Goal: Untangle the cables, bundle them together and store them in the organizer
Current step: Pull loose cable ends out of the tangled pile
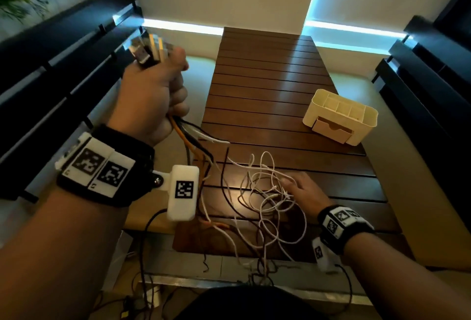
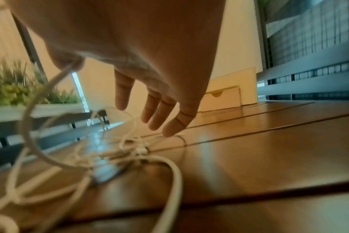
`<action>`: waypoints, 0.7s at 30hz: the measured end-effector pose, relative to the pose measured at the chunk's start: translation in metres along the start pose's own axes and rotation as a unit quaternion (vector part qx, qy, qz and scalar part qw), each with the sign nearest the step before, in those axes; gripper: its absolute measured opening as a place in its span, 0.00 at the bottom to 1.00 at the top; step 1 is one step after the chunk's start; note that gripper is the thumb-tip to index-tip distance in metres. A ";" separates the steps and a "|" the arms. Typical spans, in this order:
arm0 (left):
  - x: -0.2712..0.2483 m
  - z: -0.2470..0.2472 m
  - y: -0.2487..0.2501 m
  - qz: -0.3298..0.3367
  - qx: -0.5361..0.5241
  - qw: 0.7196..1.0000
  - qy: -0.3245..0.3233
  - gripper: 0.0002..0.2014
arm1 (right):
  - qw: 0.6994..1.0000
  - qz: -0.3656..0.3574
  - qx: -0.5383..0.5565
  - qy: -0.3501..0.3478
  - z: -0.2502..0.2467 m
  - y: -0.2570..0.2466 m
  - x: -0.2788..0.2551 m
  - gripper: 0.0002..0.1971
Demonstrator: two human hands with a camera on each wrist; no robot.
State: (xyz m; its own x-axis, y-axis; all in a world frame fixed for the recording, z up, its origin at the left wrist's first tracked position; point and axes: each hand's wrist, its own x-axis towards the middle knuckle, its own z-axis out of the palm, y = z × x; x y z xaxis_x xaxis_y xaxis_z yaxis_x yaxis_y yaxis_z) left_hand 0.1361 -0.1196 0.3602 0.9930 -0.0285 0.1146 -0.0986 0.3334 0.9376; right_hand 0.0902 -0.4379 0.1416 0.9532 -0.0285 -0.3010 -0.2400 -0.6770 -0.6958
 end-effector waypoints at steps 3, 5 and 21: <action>-0.007 0.007 -0.010 -0.014 0.000 1.000 -0.025 0.12 | 0.992 0.063 -0.064 -0.084 0.000 0.028 -0.001 0.41; -0.010 0.012 -0.012 -0.017 0.004 1.000 -0.021 0.12 | 0.983 0.086 -0.035 -0.157 -0.007 0.029 -0.003 0.54; -0.028 0.023 -0.012 -0.012 0.055 0.998 -0.021 0.12 | 0.962 -0.105 -0.230 -0.102 0.004 0.024 0.031 0.13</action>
State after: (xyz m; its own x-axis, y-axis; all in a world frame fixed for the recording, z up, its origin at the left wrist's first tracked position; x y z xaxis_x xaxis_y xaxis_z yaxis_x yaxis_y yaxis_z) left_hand 0.1083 -0.1443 0.3537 0.9917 -0.0762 0.1037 -0.0841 0.2265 0.9704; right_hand 0.1134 -0.4523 0.1126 0.9044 0.2575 -0.3402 0.1048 -0.9070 -0.4079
